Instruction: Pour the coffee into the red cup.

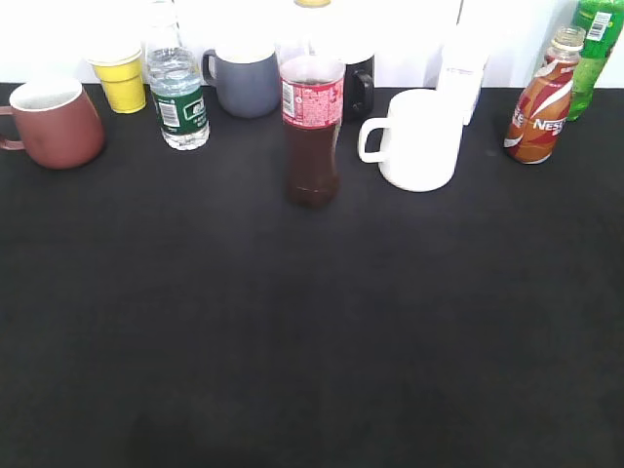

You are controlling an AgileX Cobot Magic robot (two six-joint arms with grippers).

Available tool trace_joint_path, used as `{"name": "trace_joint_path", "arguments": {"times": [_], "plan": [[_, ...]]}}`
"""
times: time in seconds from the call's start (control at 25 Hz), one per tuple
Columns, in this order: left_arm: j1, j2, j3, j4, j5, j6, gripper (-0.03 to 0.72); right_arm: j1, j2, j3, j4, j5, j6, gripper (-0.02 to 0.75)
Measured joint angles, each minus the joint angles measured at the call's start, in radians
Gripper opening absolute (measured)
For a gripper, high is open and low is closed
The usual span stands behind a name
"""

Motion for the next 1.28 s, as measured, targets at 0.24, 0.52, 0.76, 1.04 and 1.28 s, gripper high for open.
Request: {"name": "trace_joint_path", "arguments": {"times": [0.24,0.52,0.76,1.04,1.28], "plan": [[0.217,-0.125,0.000,-0.001,-0.001,0.000,0.509,-0.033,-0.153,0.000,0.000,0.001,0.000,0.589],[0.219,-0.199,0.002,0.000,-0.001,0.000,0.508,-0.049,-0.214,0.000,0.000,0.000,0.000,0.589],[0.219,-0.199,0.002,0.000,-0.001,0.000,0.478,-0.049,-0.214,0.000,0.000,0.001,0.000,0.589],[0.219,-0.199,0.002,0.002,-0.001,0.000,0.449,-0.049,-0.214,0.000,0.000,0.001,0.000,0.589],[0.219,-0.199,0.002,0.002,-0.001,0.000,0.361,-0.049,-0.214,0.000,0.000,0.000,0.000,0.589]]}}
